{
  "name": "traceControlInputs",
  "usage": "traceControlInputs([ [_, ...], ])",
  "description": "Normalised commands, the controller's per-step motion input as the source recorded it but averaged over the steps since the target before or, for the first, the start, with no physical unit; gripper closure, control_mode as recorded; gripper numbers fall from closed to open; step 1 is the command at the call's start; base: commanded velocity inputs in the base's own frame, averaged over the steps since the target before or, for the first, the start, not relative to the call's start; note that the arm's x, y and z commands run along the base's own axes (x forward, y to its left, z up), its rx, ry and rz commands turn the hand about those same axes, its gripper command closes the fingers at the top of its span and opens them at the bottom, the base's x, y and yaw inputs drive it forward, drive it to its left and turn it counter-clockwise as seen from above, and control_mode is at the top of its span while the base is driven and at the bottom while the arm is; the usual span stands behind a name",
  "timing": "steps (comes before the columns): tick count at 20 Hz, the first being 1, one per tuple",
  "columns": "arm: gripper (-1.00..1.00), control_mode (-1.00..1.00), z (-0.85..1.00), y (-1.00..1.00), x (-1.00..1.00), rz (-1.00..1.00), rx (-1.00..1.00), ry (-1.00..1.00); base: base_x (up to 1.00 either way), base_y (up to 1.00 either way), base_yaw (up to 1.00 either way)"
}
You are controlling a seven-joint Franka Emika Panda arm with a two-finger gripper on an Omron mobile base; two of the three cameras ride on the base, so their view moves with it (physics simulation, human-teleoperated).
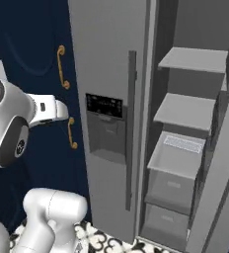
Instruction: Grab a lemon wedge from the fridge and one ice cube from the ice bowl, and put them in the glass of lemonade.
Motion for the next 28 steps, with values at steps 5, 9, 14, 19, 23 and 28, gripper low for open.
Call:
traceControlInputs([
  [5,1.0,1.0,0.0,0.0,0.0,0.0,0.0,0.0,0.1,0.65,0.52],
  [9,1.0,1.0,0.0,0.0,0.0,0.0,0.0,0.0,0.4,0.56,0.48],
  [14,1.0,1.0,0.0,0.0,0.0,0.0,0.0,0.0,0.62,0.41,0.42],
  [19,1.0,1.0,0.0,0.0,0.0,0.0,0.0,0.0,0.75,0.1,0.32],
  [23,1.0,1.0,0.0,0.0,0.0,0.0,0.0,0.0,0.56,0.01,0.29],
  [28,1.0,1.0,0.0,0.0,0.0,0.0,0.0,0.0,0.0,0.03,0.18],
])
